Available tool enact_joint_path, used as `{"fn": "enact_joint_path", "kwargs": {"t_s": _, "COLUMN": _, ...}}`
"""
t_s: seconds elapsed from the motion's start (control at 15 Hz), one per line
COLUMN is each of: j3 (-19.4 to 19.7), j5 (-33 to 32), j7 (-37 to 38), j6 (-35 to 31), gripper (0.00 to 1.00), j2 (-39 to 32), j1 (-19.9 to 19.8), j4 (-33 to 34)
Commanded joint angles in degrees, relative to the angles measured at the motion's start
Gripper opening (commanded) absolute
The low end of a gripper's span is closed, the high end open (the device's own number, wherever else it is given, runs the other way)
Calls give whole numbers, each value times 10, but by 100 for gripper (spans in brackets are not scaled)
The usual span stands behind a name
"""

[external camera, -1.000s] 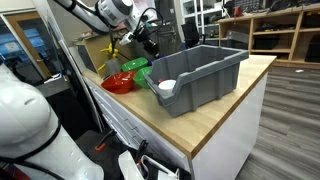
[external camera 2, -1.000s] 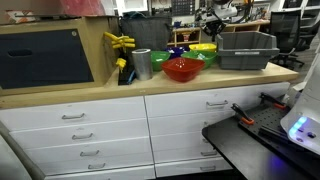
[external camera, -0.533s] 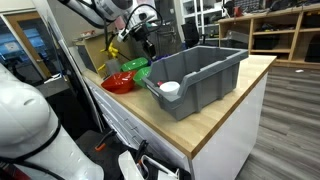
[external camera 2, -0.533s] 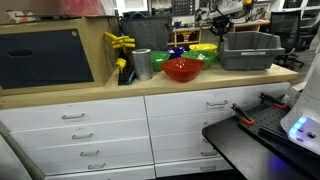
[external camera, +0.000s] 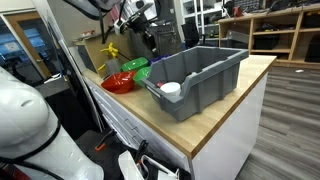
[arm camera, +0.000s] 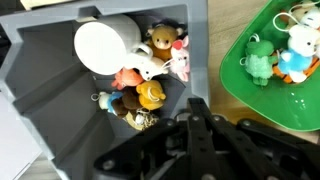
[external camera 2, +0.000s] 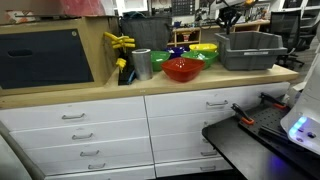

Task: Move the trailer to the right, then pour out the dolls from the right green bowl into the grey trailer

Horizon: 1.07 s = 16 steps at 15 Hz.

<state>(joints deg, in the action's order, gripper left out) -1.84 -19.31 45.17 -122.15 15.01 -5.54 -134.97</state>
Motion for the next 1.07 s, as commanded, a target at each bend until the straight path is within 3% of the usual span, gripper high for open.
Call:
{"fn": "enact_joint_path", "kwargs": {"t_s": 0.0, "j3": 2, "j5": -1, "j7": -20, "j6": -3, "gripper": 0, "j2": 14, "j1": -5, "j4": -3}}
{"fn": "enact_joint_path", "kwargs": {"t_s": 0.47, "j3": -9, "j5": -3, "j7": -9, "j6": -105, "gripper": 0, "j2": -36, "j1": -1, "j4": 9}}
{"fn": "enact_joint_path", "kwargs": {"t_s": 1.0, "j3": 27, "j5": -66, "j7": 15, "j6": -159, "gripper": 0, "j2": -81, "j1": -36, "j4": 21}}
